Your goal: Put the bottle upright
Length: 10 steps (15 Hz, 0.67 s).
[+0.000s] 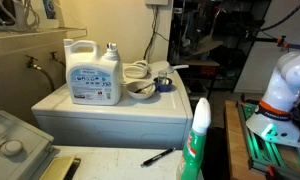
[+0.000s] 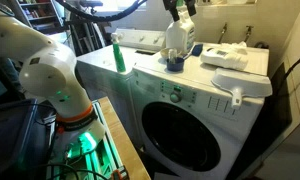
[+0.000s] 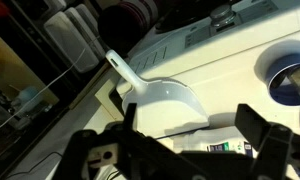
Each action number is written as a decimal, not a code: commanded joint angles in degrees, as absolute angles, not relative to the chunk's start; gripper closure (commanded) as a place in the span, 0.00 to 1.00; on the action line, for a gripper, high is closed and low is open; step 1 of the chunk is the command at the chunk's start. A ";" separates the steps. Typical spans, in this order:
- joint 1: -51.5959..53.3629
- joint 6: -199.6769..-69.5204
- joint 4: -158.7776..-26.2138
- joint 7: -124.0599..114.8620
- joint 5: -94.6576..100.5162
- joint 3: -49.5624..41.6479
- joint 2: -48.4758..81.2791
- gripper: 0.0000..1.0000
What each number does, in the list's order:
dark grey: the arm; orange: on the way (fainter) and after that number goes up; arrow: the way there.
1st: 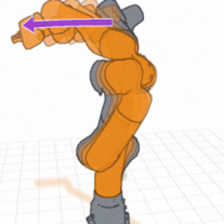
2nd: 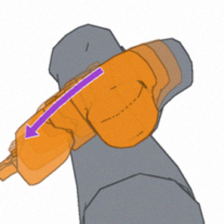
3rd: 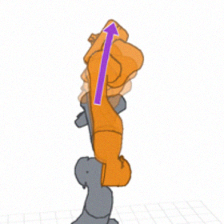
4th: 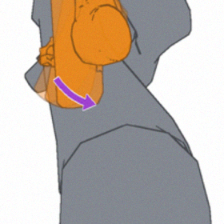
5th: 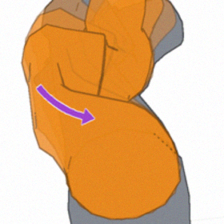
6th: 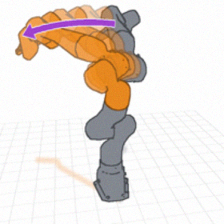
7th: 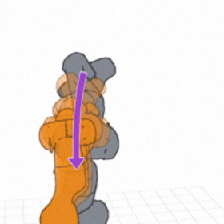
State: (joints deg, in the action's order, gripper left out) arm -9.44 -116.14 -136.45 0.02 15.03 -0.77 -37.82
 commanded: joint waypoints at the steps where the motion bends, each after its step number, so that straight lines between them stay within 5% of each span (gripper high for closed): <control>1: -8.56 -115.88 -136.29 -0.42 15.54 -1.42 -37.78 0.00; 6: -8.57 -115.88 -136.29 -0.42 15.54 -1.43 -37.78 0.00; 10: -11.58 -115.07 -124.90 -15.27 14.55 1.46 -24.43 0.00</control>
State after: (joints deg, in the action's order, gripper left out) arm -9.82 -116.13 -134.38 -7.61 14.88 -0.03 -35.17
